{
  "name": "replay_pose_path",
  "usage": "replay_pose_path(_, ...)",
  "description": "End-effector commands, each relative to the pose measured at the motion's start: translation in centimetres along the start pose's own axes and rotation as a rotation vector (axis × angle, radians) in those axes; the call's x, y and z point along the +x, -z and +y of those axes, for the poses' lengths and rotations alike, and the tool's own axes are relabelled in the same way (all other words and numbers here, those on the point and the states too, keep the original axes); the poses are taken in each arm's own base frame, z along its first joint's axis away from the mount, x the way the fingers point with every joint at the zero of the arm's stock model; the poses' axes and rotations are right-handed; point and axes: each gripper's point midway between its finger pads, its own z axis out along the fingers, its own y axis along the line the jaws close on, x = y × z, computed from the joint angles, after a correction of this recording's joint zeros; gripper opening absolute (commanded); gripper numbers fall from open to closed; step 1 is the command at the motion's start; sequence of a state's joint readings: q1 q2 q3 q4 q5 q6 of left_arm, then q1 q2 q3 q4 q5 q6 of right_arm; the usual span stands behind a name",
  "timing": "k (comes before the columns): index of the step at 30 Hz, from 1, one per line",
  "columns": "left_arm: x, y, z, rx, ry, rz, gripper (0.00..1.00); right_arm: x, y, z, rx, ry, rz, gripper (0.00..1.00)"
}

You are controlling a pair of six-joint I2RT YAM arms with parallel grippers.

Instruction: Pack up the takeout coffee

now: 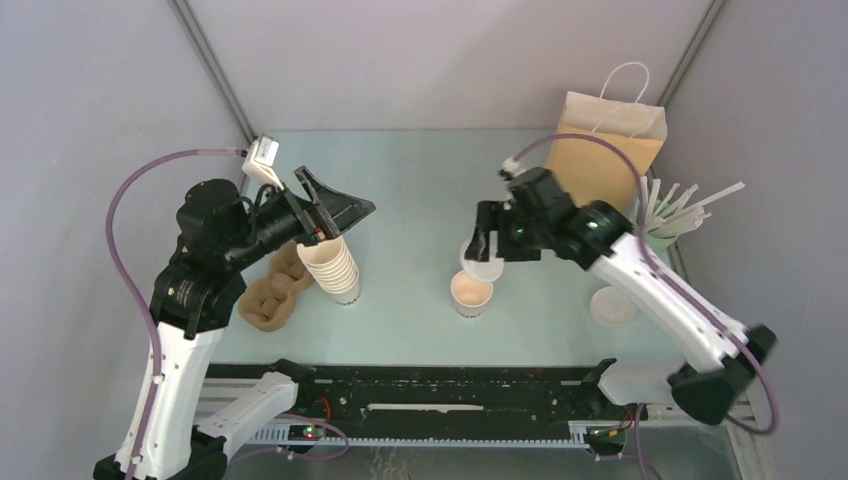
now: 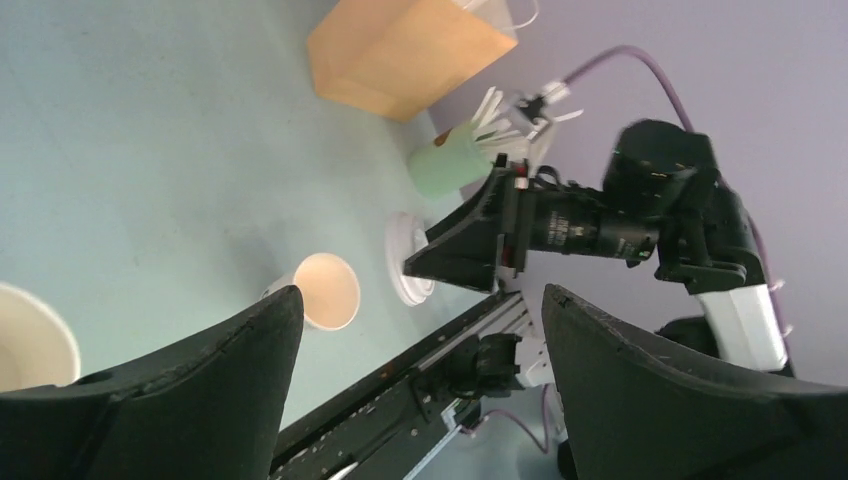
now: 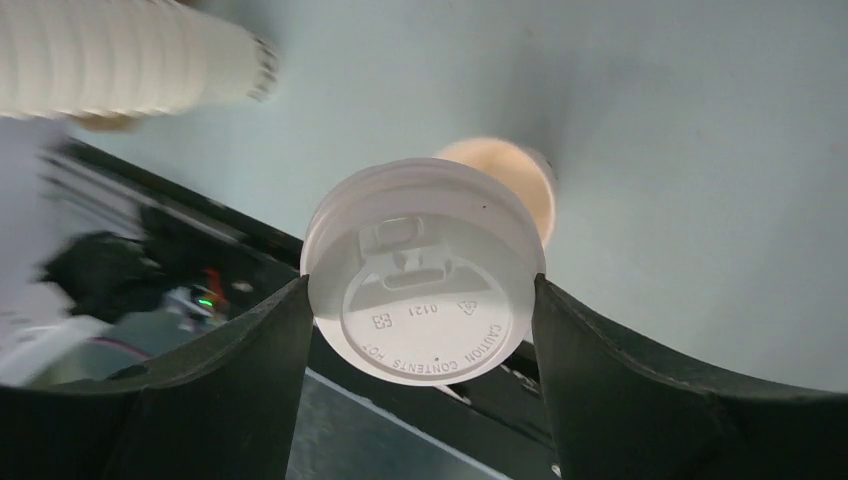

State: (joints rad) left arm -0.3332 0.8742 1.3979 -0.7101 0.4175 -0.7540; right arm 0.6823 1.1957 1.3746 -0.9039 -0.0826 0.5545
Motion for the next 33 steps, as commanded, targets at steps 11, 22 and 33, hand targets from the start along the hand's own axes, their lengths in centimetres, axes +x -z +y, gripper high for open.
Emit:
replay_pose_path(11, -0.2, 1.4, 0.6, -0.063, -0.119, 0.011, 0.93, 5.5, -4.7, -1.1, 0.407, 0.373, 0.314, 0.81)
replay_pose_path(22, -0.4, 1.6, 0.6, -0.077, -0.134, 0.017, 0.94, 6.8, -8.1, -2.2, 0.41, 0.341, 0.331, 0.82)
replay_pose_path(33, -0.2, 1.2, 0.6, -0.072, -0.124, 0.037, 0.93, 6.8, -9.5, -3.7, 0.426, 0.306, 0.312, 0.83)
